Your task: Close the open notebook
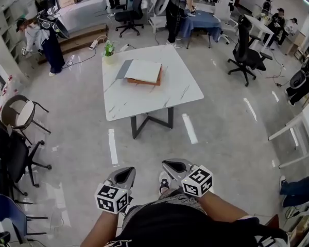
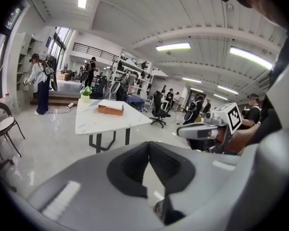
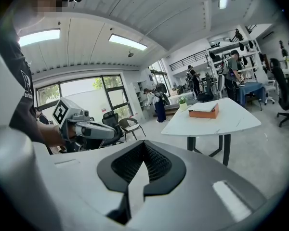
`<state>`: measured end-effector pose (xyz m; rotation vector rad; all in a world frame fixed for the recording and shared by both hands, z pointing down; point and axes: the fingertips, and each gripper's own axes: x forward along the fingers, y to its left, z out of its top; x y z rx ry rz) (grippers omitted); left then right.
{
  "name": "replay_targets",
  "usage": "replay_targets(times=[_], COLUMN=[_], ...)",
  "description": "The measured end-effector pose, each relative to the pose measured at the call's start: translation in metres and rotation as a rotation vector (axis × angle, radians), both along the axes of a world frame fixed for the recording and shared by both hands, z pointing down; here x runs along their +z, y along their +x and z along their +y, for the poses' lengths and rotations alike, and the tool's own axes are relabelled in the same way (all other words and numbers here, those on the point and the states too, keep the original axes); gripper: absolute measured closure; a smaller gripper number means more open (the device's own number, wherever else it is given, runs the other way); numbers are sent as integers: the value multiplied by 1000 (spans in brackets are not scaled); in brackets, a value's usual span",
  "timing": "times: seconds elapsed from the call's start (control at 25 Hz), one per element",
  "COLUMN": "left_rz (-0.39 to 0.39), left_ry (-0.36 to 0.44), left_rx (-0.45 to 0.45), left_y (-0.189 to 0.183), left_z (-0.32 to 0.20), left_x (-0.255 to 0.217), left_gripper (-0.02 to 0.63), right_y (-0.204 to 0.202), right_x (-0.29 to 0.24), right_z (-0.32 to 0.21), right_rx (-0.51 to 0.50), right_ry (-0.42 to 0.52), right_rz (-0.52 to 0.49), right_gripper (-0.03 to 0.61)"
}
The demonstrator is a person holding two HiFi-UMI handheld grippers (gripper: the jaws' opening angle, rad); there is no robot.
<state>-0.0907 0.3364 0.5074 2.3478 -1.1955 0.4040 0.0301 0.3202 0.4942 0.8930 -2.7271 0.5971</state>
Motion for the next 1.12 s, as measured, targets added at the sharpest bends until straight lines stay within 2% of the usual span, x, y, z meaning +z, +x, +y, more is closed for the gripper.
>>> replay_targets(times=[0.2, 0.4, 0.6, 0.8, 1.12], left_rz=[-12, -25, 6, -19, -44], left_ry=[53, 8, -5, -9, -50], left_rx=[-7, -38, -39, -53, -93], left_y=[16, 30, 59, 66, 61], left_z=[-65, -103, -138, -161, -171], left_x=[-21, -10, -10, -7, 4], left_gripper=[555, 555, 555, 555, 555], right_y=[11, 28, 44, 50, 55], right_x=[-3, -3, -4, -5, 14], right_z=[-61, -105, -147, -170, -181], right_rx=[-17, -38, -21, -43, -65], right_ry=[8, 0, -2, 9, -46], right_rz=[-9, -8, -30, -36, -34], right_gripper=[584, 584, 584, 584, 584])
